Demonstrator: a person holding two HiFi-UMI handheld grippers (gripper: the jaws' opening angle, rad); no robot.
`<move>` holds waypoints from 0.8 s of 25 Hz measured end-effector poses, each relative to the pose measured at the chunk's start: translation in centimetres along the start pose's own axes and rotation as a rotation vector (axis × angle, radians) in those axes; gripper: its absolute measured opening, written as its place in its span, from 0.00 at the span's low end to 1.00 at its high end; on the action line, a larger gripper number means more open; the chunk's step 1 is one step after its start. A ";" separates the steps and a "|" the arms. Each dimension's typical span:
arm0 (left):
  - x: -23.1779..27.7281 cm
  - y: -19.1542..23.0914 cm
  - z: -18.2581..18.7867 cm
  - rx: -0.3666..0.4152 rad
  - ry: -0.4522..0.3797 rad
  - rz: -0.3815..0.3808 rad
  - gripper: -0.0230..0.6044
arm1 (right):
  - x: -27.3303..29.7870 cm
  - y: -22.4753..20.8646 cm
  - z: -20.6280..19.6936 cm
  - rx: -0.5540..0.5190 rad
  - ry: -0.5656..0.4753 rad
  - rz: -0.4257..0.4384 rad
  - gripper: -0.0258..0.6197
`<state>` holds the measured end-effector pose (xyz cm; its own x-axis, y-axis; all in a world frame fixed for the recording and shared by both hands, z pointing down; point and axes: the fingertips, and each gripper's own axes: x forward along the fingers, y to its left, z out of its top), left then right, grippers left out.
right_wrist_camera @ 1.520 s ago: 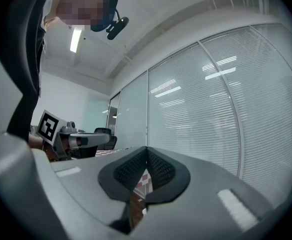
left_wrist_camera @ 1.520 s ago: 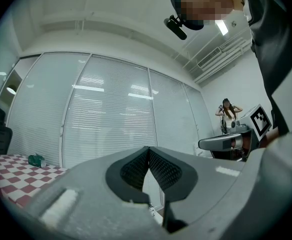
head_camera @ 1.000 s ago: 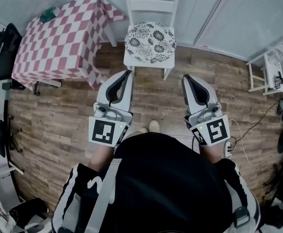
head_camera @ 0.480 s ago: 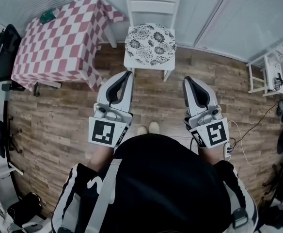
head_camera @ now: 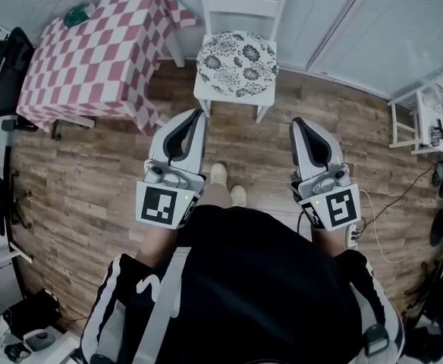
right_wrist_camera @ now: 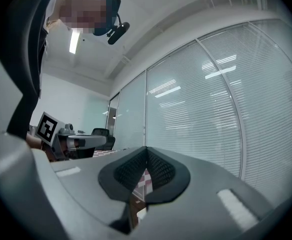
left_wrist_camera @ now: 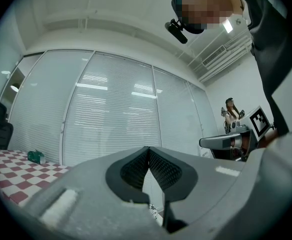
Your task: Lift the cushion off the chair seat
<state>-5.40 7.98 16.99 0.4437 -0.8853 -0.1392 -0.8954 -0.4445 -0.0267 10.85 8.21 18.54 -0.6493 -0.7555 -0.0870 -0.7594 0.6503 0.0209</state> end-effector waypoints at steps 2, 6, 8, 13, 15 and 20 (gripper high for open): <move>0.2 0.0 0.3 -0.005 -0.022 -0.007 0.04 | 0.3 0.0 -0.1 0.009 0.003 0.001 0.04; 0.6 0.2 -0.3 0.005 0.000 -0.008 0.04 | 1.2 0.2 0.2 0.039 -0.005 0.007 0.04; 1.0 0.4 -0.4 0.006 -0.001 -0.011 0.04 | 1.3 -0.2 -0.2 0.028 -0.001 0.004 0.04; 2.5 1.8 -1.2 0.011 0.017 -0.003 0.04 | 2.6 -1.4 -0.6 0.018 0.000 -0.010 0.04; 3.4 2.1 -1.2 0.011 0.011 -0.011 0.04 | 3.3 -1.8 -0.5 0.024 -0.004 -0.016 0.04; 5.3 3.4 -1.7 0.023 0.012 -0.031 0.04 | 5.2 -3.0 -0.7 0.018 -0.012 -0.033 0.04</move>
<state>-6.01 1.54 17.80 0.4714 -0.8728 -0.1264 -0.8818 -0.4685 -0.0534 9.78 2.29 18.70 -0.6234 -0.7755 -0.0995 -0.7794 0.6265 0.0003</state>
